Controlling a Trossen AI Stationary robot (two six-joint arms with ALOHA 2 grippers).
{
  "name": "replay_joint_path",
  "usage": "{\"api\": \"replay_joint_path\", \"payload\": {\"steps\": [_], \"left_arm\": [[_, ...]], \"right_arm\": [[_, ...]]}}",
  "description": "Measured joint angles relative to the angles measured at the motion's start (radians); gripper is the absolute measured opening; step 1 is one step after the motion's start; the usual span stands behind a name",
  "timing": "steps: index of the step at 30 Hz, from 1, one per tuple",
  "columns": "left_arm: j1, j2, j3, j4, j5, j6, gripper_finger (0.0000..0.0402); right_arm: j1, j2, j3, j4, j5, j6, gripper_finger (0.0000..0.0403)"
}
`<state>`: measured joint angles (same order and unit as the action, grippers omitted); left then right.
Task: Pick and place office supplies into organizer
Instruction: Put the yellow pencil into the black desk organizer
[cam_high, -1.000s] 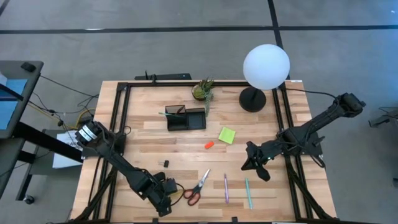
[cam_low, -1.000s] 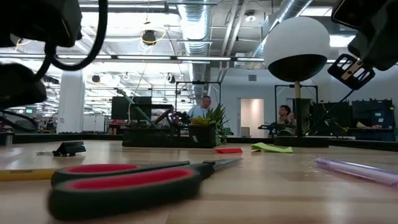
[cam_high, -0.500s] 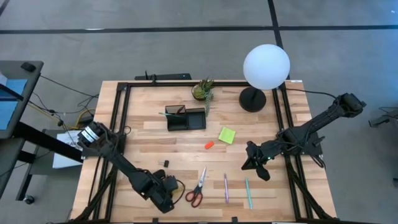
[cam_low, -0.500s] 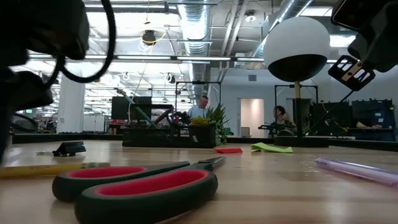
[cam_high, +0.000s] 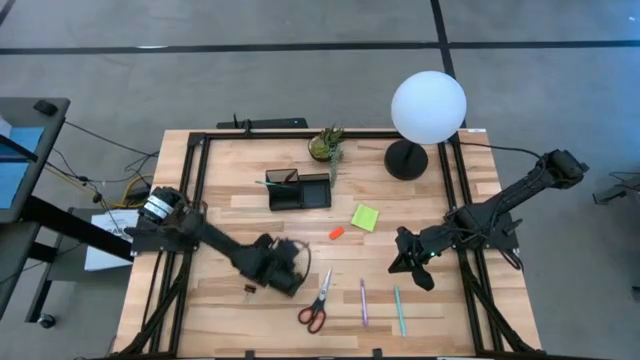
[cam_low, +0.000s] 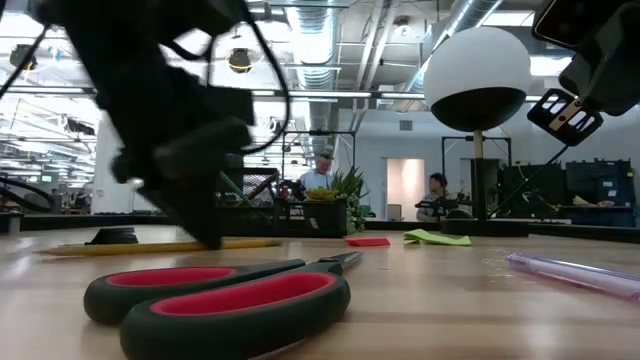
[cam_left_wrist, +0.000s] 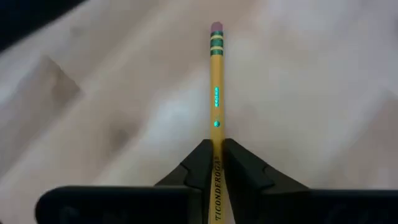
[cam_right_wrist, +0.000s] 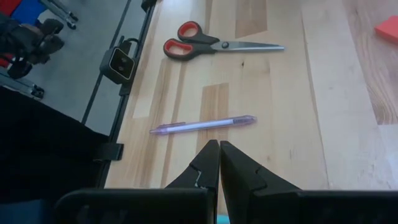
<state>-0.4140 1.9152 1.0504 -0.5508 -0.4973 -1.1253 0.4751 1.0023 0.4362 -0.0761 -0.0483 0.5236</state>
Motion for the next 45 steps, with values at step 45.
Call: {"api": "replay_joint_path", "payload": {"steps": [45], "left_arm": [[0.157,-0.140,0.001,0.240,0.040,0.202,0.0000]], "right_arm": [[-0.406,0.309,0.000,0.566,-0.077,-0.104,0.0010]]}}
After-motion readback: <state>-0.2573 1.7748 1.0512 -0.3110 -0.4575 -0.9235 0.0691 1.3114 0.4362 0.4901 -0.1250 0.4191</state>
